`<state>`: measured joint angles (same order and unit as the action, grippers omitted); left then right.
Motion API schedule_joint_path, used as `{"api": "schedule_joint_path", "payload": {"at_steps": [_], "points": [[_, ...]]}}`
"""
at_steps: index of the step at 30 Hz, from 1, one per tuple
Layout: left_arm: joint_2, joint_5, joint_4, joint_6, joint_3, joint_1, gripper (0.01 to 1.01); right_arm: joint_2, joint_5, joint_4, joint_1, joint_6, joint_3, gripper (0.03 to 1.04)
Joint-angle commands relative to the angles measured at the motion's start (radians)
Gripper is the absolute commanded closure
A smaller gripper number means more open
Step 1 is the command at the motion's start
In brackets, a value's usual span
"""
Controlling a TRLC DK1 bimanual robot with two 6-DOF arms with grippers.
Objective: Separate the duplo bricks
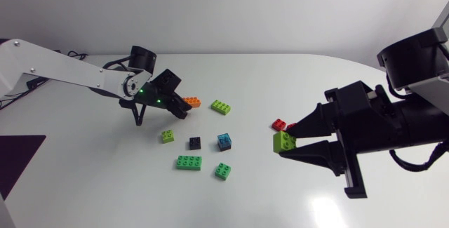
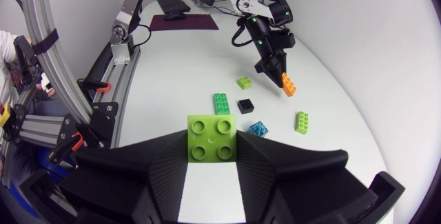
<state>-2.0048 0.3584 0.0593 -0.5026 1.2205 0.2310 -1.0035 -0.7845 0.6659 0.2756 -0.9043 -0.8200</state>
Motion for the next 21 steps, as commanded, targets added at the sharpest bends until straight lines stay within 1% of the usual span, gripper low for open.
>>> {"api": "schedule_joint_path", "payload": {"at_steps": [1,5,11,13,15,16,17,18,19,21], "points": [[-0.061,-0.016,0.004,0.018,0.043,0.004,0.697,-0.003,0.002,-0.005,0.007,0.016,0.025,0.81],[-0.109,-0.018,0.027,0.018,0.085,0.004,0.697,0.0,0.002,-0.005,0.007,0.016,0.032,0.81],[-0.138,-0.022,0.028,0.016,0.085,0.007,0.68,-0.004,0.016,-0.006,0.017,0.03,0.016,0.81],[-0.141,-0.022,0.03,0.016,0.08,0.004,0.579,-0.015,0.025,-0.009,0.036,0.039,0.01,0.81],[-0.138,-0.021,0.031,0.012,0.066,0.001,0.444,-0.032,0.041,-0.02,0.059,0.048,0.001,0.81],[-0.134,-0.021,0.031,0.012,0.059,0.001,0.351,-0.041,0.05,-0.032,0.073,0.059,-0.004,0.81],[-0.126,-0.022,0.033,0.01,0.05,-0.002,0.285,-0.052,0.056,-0.042,0.086,0.07,-0.01,0.81],[-0.12,-0.022,0.033,0.009,0.045,-0.007,0.249,-0.063,0.064,-0.049,0.097,0.074,-0.015,0.81],[-0.106,-0.021,0.033,0.004,0.033,-0.012,0.189,-0.076,0.076,-0.06,0.114,0.085,-0.024,0.81],[-0.08,-0.021,0.033,0.001,0.017,-0.025,0.12,-0.109,0.096,-0.081,0.145,0.105,-0.042,0.81]]}}
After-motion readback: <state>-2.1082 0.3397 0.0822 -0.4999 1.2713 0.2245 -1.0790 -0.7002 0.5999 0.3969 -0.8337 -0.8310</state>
